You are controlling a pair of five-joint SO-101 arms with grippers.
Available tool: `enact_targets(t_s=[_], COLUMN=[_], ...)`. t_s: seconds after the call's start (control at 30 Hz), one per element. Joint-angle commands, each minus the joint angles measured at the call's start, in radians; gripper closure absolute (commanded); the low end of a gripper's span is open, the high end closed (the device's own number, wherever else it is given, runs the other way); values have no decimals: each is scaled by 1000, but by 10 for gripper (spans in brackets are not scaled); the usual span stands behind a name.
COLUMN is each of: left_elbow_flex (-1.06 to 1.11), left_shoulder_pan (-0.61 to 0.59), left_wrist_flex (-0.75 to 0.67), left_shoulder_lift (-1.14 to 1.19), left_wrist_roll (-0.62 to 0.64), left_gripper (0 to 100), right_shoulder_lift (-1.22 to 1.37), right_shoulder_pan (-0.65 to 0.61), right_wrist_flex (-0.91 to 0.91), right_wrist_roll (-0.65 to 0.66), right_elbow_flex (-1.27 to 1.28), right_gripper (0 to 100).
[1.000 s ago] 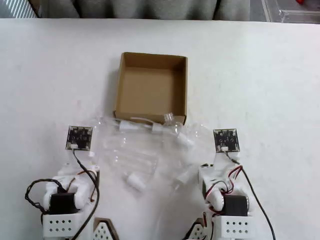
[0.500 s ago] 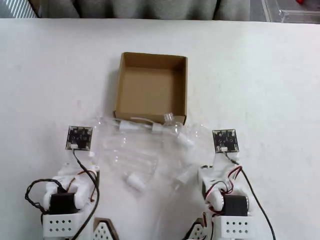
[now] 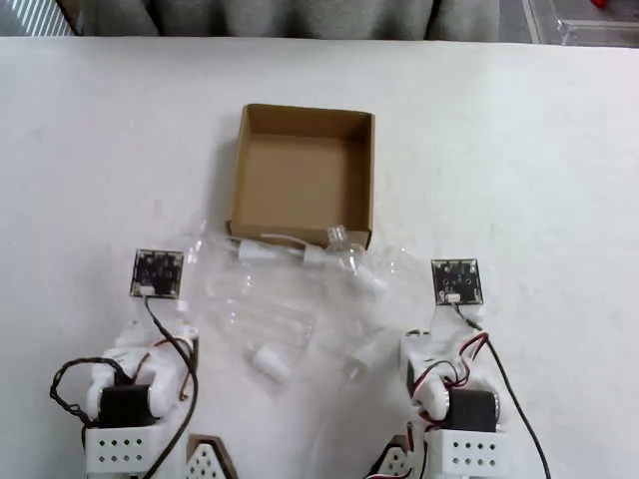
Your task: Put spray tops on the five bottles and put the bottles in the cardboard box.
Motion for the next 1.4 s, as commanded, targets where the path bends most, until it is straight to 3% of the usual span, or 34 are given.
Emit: enact_targets(t_s=[0.0,0.13,0.3,0.53,0.67,1.07,1.23,1.37], left_elbow_flex=[-37,-133,-258,-451,-525,-954,-1008,-1000], left_shoulder_pan=[5,15,13,15,15,24,174,335], left_wrist_flex=[-163,-187,-184,-20,-8,-51,-54,-121], left_shoulder_lift=[-12,-12,-12,-4,16,811,990,1059], left_wrist_roll=[-9,-43,-262,-226,-227,-226,-236,-236], left_gripper=[980,980,980,980,980,980,956,815], right_shoulder_lift=[-18,-19,-19,-19,-19,-19,-19,-19], right_shoulder_pan=[15,58,84,85,85,87,87,87], right_wrist_flex=[4,2,4,4,4,4,4,4], right_wrist_roll=[9,9,9,9,9,9,9,9], right_elbow_flex=[9,9,9,9,9,9,9,9], right_gripper=[981,981,981,981,981,982,982,982])
